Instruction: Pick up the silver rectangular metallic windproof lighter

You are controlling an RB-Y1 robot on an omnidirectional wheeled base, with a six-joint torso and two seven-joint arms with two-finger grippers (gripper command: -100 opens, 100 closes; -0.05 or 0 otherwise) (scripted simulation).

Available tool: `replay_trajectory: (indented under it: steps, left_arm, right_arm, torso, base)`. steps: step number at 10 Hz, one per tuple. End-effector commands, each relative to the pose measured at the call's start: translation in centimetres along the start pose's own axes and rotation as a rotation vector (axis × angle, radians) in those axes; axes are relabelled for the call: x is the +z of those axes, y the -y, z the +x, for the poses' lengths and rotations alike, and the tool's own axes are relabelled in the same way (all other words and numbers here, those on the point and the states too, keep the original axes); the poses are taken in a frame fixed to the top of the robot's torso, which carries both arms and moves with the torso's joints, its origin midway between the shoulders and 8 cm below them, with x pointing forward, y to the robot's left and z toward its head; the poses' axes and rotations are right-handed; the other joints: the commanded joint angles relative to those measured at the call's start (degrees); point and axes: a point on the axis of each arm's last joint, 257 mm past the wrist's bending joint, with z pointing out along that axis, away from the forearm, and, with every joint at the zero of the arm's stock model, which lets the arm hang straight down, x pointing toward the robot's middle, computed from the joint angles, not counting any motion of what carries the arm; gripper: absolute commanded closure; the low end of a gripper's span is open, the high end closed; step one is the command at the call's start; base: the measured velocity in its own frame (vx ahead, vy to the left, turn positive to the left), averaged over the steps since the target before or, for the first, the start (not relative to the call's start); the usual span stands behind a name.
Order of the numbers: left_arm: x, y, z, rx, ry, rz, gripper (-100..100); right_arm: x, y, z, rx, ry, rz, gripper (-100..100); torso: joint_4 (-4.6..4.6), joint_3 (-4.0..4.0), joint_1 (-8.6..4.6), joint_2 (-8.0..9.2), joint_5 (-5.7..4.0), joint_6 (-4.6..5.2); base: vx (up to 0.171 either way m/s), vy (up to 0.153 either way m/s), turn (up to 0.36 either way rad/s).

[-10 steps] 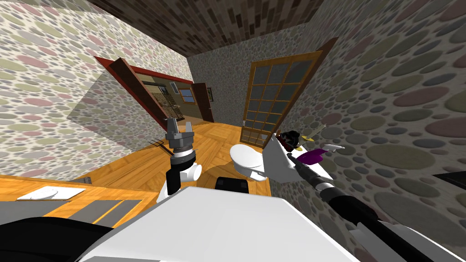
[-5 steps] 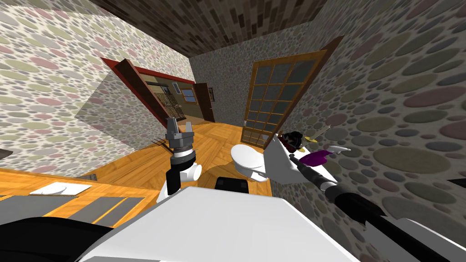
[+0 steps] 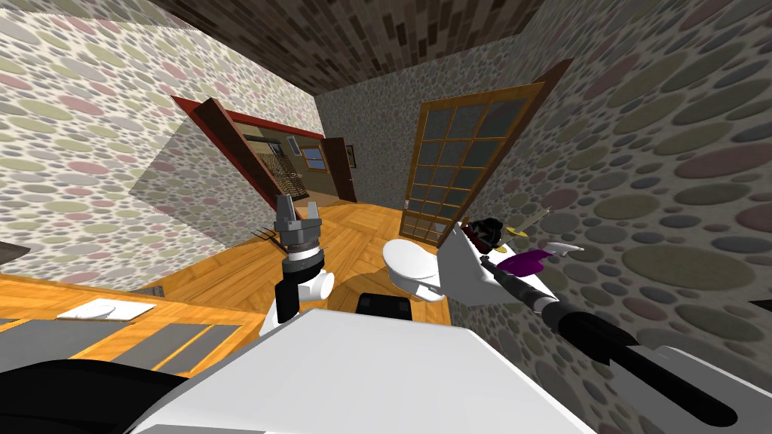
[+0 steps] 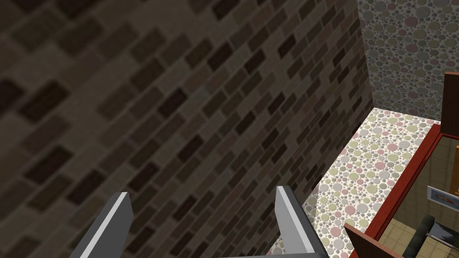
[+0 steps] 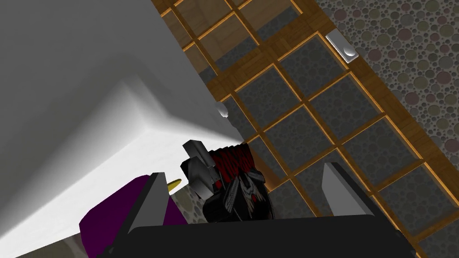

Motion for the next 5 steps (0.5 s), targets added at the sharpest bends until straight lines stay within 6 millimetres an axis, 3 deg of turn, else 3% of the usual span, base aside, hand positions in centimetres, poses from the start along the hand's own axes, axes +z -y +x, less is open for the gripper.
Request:
replay_trajectory:
  steps: [1, 5]
  left_arm:
    - [0.0, 0.0, 0.0, 0.0, 0.0, 0.0, 0]
    - [0.0, 0.0, 0.0, 0.0, 0.0, 0.0, 0]
  right_arm:
    - [0.23, 0.6, -0.35, -0.045, -0.016, 0.032, -100]
    - [0.91, 1.01, -0.88, -0.134, -0.048, 0.074, -100]
  torso:
    - [0.0, 0.0, 0.0, 0.0, 0.0, 0.0]
    - [0.0, 0.0, -0.03, 0.0, -0.01, 0.0]
  base:
    - [-0.001, -0.008, 0.005]
    - [-0.002, -0.013, 0.0]
